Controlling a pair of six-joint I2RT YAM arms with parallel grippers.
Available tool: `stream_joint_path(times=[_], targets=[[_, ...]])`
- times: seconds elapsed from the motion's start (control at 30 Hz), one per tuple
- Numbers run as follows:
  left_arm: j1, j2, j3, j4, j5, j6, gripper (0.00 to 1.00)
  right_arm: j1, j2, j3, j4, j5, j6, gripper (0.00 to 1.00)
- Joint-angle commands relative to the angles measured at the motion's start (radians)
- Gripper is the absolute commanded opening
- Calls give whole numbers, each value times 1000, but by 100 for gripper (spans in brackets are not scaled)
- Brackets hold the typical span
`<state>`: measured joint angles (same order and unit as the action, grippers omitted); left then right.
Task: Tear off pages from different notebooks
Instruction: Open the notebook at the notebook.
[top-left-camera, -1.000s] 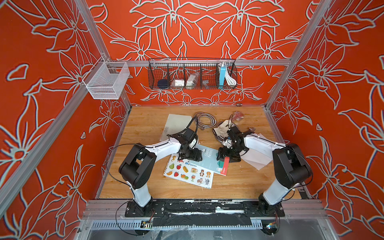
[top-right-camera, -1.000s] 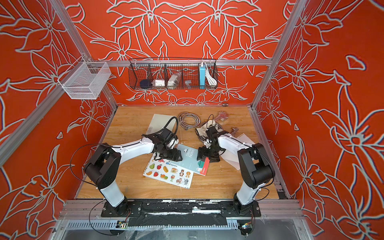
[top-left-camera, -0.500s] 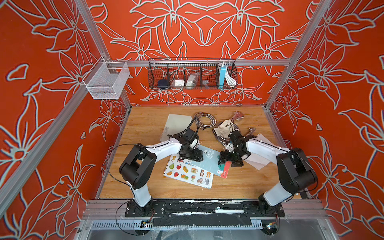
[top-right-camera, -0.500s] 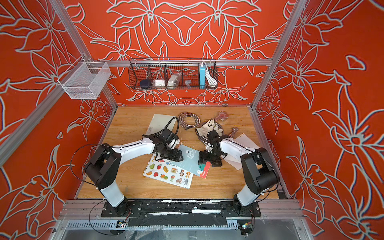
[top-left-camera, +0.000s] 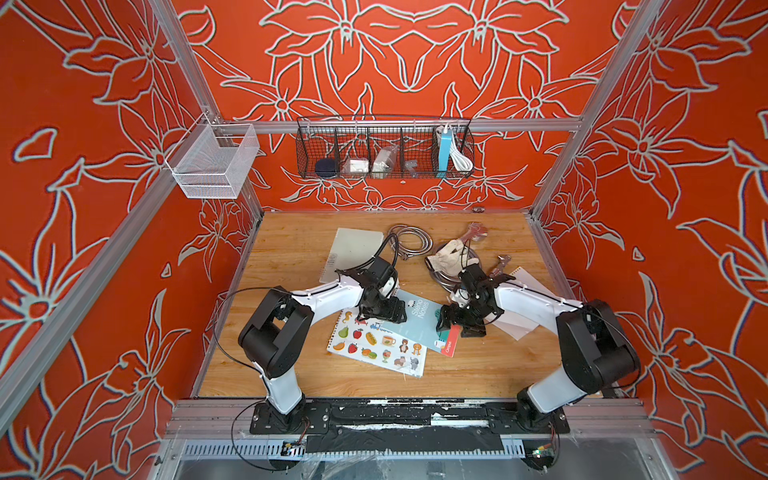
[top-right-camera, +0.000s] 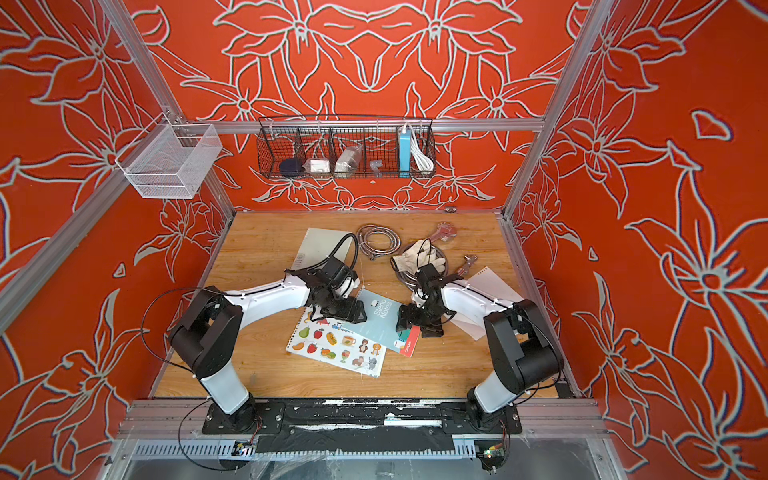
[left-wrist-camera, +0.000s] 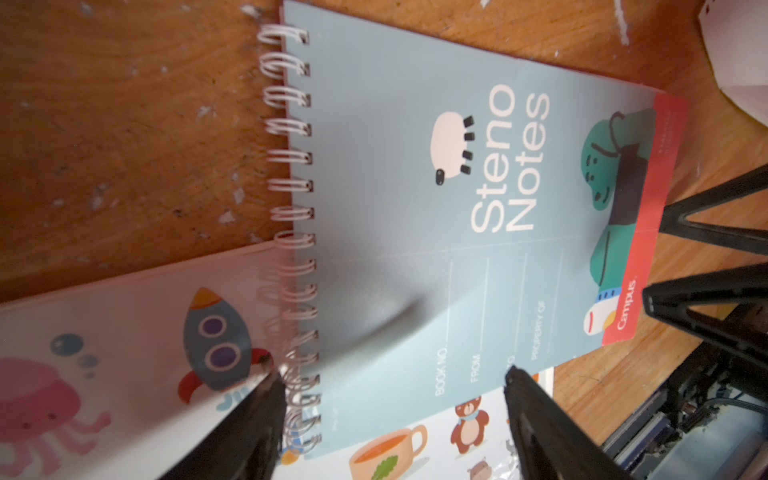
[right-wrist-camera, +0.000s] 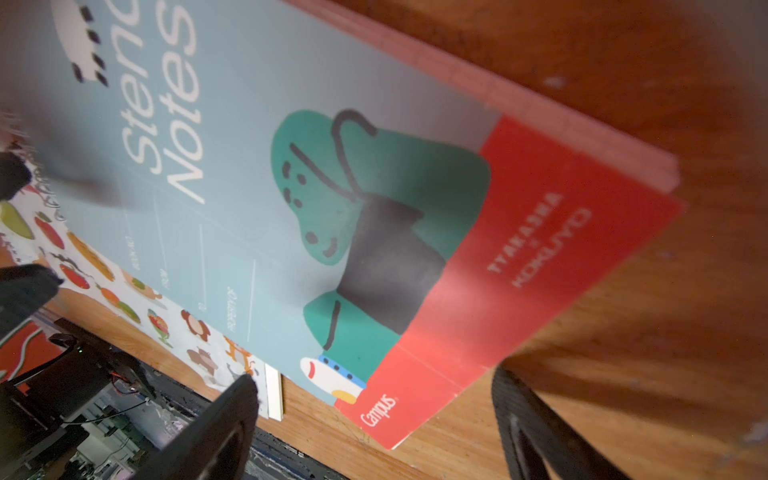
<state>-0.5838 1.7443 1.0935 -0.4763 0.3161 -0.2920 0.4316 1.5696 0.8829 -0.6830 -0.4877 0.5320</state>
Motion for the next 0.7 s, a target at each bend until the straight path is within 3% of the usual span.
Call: stream_joint_path(times=[0.0, 0.67], targets=[[-6, 27, 5, 4, 9, 5, 78, 6, 5, 0, 22, -41, 7, 90], [-6, 48, 17, 7, 56, 14, 78, 37, 14, 148, -126, 44, -56, 90]])
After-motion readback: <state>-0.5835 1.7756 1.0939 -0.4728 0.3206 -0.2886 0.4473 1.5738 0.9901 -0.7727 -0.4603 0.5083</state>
